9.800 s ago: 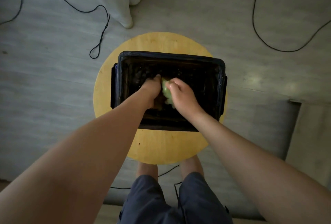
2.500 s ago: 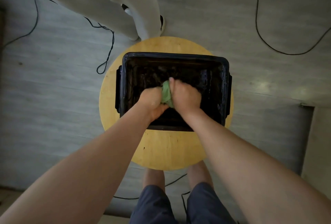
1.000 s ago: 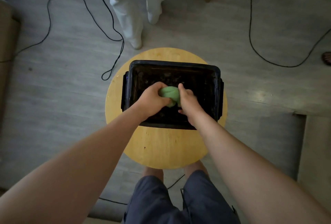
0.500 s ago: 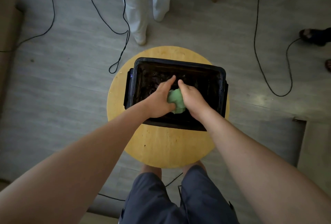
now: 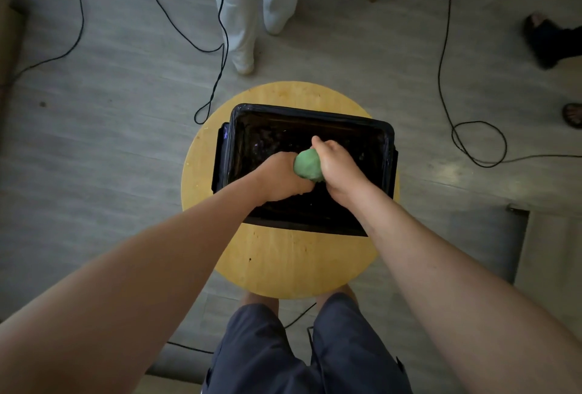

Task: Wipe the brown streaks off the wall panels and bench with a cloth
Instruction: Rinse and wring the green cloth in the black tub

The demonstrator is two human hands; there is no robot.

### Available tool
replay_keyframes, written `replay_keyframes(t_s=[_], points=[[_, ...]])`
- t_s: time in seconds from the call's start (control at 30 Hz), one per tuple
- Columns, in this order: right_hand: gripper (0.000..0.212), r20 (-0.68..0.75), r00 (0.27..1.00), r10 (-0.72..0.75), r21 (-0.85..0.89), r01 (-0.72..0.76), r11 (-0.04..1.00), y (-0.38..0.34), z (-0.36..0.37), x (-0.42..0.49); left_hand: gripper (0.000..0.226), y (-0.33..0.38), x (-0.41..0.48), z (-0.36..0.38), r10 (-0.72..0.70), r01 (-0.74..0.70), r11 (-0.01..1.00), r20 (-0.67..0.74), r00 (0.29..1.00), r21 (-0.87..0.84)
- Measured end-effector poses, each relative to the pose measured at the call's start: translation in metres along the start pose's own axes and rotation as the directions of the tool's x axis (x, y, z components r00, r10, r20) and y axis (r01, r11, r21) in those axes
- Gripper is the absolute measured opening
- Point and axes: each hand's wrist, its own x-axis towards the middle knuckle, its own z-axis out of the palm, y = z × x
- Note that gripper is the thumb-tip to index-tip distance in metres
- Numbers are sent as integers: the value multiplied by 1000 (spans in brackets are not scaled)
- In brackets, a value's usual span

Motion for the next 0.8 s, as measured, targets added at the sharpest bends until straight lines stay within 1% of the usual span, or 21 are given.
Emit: replay_keyframes(t_s=[0.03, 0.07, 0.13, 0.17, 0.2, 0.23, 0.3, 0.33, 0.37, 0.4, 0.43, 0.47, 0.5, 0.53, 0.57, 0.6, 0.63, 0.67, 0.7, 0.73, 0.8], points=[[35, 14, 1000, -10, -44, 11, 999, 1, -2, -1, 26, -1, 0, -1, -25, 25, 998, 9, 1000, -64], [35, 15, 999, -44, -123, 45, 991, 2, -5, -1, 29, -1, 2, -2, -57, 59, 991, 19, 998, -122], [29, 22, 987, -161, -271, 161, 949, 1, -13, -7, 36, -2, 4, -3, -128, 136, 966, 49, 991, -219], [26, 58, 977, -208, -303, 215, 928, -1, -16, -10, 35, -2, 4, -4, -156, 168, 949, 66, 986, -266], [26, 123, 964, -237, -330, 265, 906, -2, -21, -13, 34, -2, 4, -6, -173, 192, 932, 88, 981, -309], [36, 213, 942, -261, -375, 325, 868, -4, -25, -15, 31, -2, 4, -8, -175, 204, 920, 114, 978, -336], [70, 409, 885, -224, -532, 431, 729, -7, -32, -19, 24, -1, 3, -14, -158, 216, 910, 186, 970, -354], [86, 478, 860, -181, -604, 471, 642, -9, -33, -21, 21, 0, 1, -17, -141, 220, 909, 237, 961, -354], [97, 517, 843, -151, -656, 503, 562, -11, -34, -23, 21, 2, 0, -20, -123, 223, 912, 291, 949, -343], [103, 537, 829, -157, -689, 538, 485, -11, -33, -23, 24, 4, -2, -23, -106, 219, 925, 341, 934, -312], [104, 546, 813, -200, -708, 576, 408, -10, -32, -22, 30, 7, -2, -25, -101, 207, 945, 375, 922, -254], [102, 545, 798, -257, -729, 602, 327, -9, -30, -19, 38, 8, -1, -27, -112, 189, 966, 375, 920, -175], [95, 541, 782, -310, -747, 616, 249, -7, -28, -15, 45, 10, 0, -28, -124, 158, 985, 344, 931, -74], [83, 532, 767, -359, -770, 615, 170, -6, -27, -11, 47, 11, 2, -29, -122, 111, 992, 289, 950, 52], [66, 513, 750, -417, -801, 593, 83, -5, -25, -7, 43, 13, 4, -30, -99, 50, 978, 238, 966, 203], [49, 491, 731, -474, -831, 556, -4, -6, -24, -5, 38, 16, 5, -30, -60, -17, 933, 201, 978, 360], [37, 483, 710, -513, -850, 521, -79, -7, -22, -5, 32, 18, 5, -28, -21, -71, 861, 174, 985, 503], [32, 489, 698, -523, -855, 502, -130, -7, -21, -6, 25, 21, 4, -25, 20, -111, 776, 151, 988, 621], [31, 494, 708, -504, -856, 497, -141, -8, -20, -7, 20, 21, 2, -22, 60, -137, 694, 133, 989, 707], [32, 489, 737, -466, -859, 499, -112, -8, -18, -8, 18, 20, 2, -18, 99, -148, 643, 110, 989, 752], [30, 452, 821, -350, -872, 489, 21, -11, -13, -11, 20, 13, 3, -13, 134, -130, 622, 58, 989, 772]])
